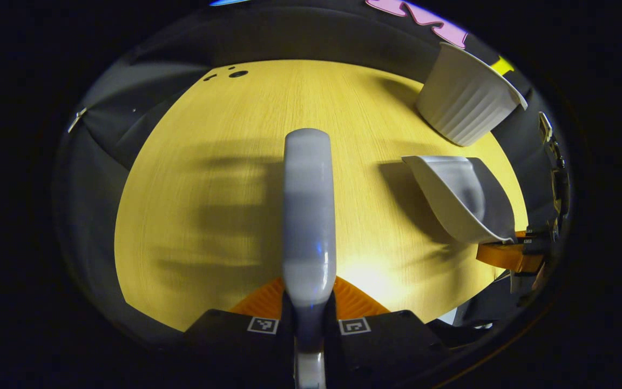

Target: Pick up the small broom and dustpan from the desktop, sweep the trash into the dustpan with the broom, and then empty the trash into the garbage bin.

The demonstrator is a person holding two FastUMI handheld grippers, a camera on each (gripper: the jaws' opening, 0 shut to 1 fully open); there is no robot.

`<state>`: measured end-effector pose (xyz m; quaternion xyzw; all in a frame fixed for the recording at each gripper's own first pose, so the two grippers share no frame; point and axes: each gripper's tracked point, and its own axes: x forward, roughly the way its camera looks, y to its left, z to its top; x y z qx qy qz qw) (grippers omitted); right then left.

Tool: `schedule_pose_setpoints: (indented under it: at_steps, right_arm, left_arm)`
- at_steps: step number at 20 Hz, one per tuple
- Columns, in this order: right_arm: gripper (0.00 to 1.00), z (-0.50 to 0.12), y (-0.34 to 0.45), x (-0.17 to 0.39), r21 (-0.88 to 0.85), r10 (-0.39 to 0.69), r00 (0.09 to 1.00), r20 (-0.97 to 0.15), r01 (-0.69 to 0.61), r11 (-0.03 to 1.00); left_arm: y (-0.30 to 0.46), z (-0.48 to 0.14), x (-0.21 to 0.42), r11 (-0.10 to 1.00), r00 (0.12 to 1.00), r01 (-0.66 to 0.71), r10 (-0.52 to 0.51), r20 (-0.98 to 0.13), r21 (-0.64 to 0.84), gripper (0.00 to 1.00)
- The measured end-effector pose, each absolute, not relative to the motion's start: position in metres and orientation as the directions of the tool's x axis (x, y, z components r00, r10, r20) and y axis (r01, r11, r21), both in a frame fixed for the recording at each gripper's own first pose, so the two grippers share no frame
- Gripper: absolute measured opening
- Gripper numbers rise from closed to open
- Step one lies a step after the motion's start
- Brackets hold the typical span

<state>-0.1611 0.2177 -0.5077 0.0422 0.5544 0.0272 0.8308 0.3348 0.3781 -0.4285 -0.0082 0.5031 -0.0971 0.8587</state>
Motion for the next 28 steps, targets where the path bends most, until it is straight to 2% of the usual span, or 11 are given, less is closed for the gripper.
schedule_pose_setpoints:
  at_steps: [3,7,9,10,13,14,15,16,18,23,28]
  right_arm:
    - [0.27,-0.524,0.22,-0.154,0.084,0.072,0.37,-0.926,0.016,0.996]
    - [0.45,-0.517,0.239,-0.153,0.121,0.1,0.368,-0.924,0.033,0.992]
    - [0.43,-0.513,0.241,-0.148,0.149,0.12,0.377,-0.918,0.05,0.988]
    - [0.39,-0.512,0.241,-0.145,0.162,0.128,0.384,-0.914,0.056,0.985]
    - [0.83,-0.5,0.24,-0.14,0.19,0.15,0.414,-0.898,0.056,0.98]
    - [0.9,-0.497,0.24,-0.139,0.199,0.159,0.422,-0.893,0.052,0.979]
    - [1.0,-0.492,0.238,-0.14,0.203,0.164,0.424,-0.891,0.048,0.978]
    - [0.99,-0.485,0.238,-0.142,0.213,0.174,0.433,-0.885,0.045,0.976]
    - [0.99,-0.465,0.234,-0.141,0.23,0.182,0.468,-0.865,0.046,0.972]
    - [0.99,-0.384,0.22,-0.132,0.192,0.158,0.652,-0.741,-0.021,0.981]
    - [0.99,-0.297,0.211,-0.132,0.115,0.136,0.829,-0.542,-0.087,0.989]
  left_arm:
    - [0.376,-0.429,0.333,0.981,0.436,0.163,-0.17,-0.884,-0.109,0.27]
    - [0.38,-0.434,0.334,0.985,0.414,0.156,-0.138,-0.9,-0.079,0.25]
    - [0.377,-0.43,0.333,0.986,0.421,0.152,-0.134,-0.897,-0.076,0.34]
    - [0.375,-0.428,0.333,0.986,0.426,0.149,-0.137,-0.894,-0.08,0.31]
    - [0.366,-0.415,0.336,0.981,0.451,0.151,-0.179,-0.874,-0.123,0.4]
    - [0.363,-0.408,0.336,0.979,0.463,0.151,-0.194,-0.865,-0.139,0.36]
    - [0.363,-0.401,0.335,0.979,0.477,0.149,-0.194,-0.857,-0.139,0.52]
    - [0.364,-0.394,0.335,0.981,0.496,0.148,-0.184,-0.849,-0.126,0.58]
    - [0.367,-0.373,0.326,0.984,0.541,0.153,-0.158,-0.826,-0.088,1.0]
    - [0.349,-0.317,0.307,0.983,0.663,0.153,-0.18,-0.726,-0.104,0.96]
    - [0.338,-0.237,0.29,0.976,0.828,0.139,-0.209,-0.52,-0.17,0.96]
